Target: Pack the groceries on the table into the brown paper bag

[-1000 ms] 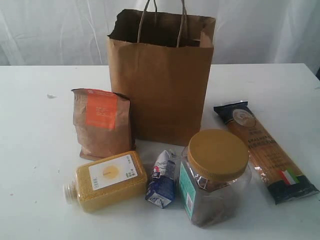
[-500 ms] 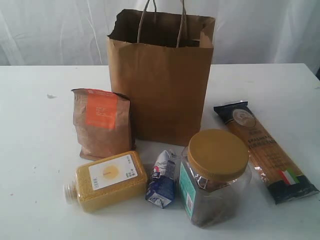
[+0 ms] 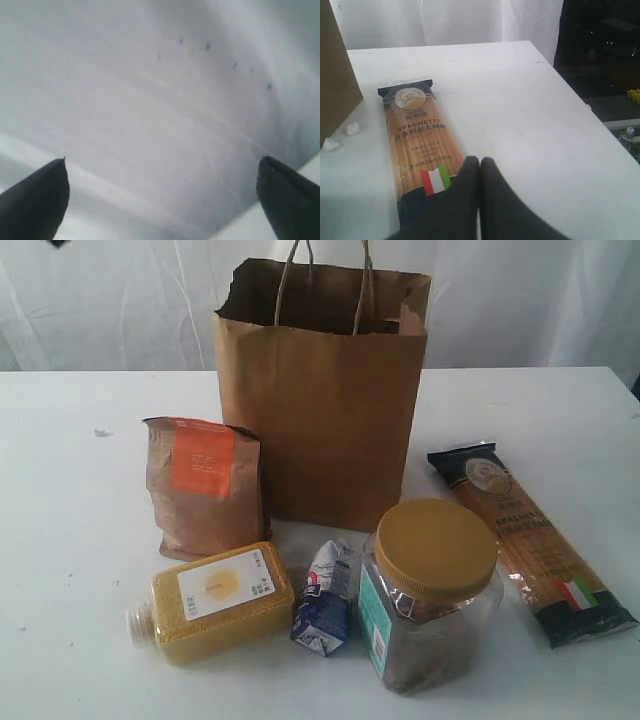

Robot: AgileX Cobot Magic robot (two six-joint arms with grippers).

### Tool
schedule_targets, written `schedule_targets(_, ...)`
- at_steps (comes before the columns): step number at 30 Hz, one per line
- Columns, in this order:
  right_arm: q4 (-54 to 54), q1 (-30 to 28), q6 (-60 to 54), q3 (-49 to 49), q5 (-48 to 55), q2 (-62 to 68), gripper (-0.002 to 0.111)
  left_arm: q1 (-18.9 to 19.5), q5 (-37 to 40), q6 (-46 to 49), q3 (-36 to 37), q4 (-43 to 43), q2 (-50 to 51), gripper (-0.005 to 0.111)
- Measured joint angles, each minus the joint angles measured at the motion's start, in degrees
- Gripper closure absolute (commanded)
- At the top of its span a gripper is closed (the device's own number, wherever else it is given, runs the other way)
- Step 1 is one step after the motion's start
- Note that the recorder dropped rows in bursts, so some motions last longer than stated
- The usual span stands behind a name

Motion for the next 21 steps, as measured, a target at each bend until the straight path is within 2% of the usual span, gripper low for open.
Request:
schedule_targets(2,0.0,0.0,0.0,0.0,0.0,0.0,0.108,1.3,-5.1,0.0,3.6,-4.9,0.6,0.002)
schedule_targets(4,0.0,0.0,0.0,0.0,0.0,0.0,0.108,5.8,-8.8,0.0,9.2,-12.6,1.9,0.002)
schedule_targets(5,0.0,0.0,0.0,0.0,0.0,0.0,0.108,10.1,-9.8,0.0,12.9,-17.4,3.0,0.002)
schedule_targets(6,0.0,0.0,0.0,0.0,0.0,0.0,0.108,11.8,-10.0,0.0,14.3,-19.1,3.3,0.002)
schedule_targets(7,0.0,0.0,0.0,0.0,0.0,0.0,0.108,16.2,-9.7,0.0,17.7,-23.6,3.9,0.002)
schedule_targets(9,0.0,0.0,0.0,0.0,0.0,0.0,0.108,21.3,-7.9,0.0,21.9,-27.5,4.3,0.002)
schedule_targets(11,0.0,0.0,0.0,0.0,0.0,0.0,0.108,21.7,-6.9,0.0,26.3,-28.5,3.2,0.002)
schedule_targets(14,0.0,0.0,0.0,0.0,0.0,0.0,0.108,18.9,-3.5,0.0,31.5,-28.6,-0.8,0.002)
schedule_targets(18,0.0,0.0,0.0,0.0,0.0,0.0,0.108,15.4,10.9,-0.8,35.4,-28.6,-5.8,0.002)
schedule_targets(20,0.0,0.0,0.0,0.0,0.0,0.0,0.108,15.2,17.5,-2.7,35.6,-28.6,-6.2,0.015)
schedule_targets(21,0.0,0.0,0.0,0.0,0.0,0.0,0.108,15.2,19.8,-3.3,35.7,-28.6,-6.2,0.025)
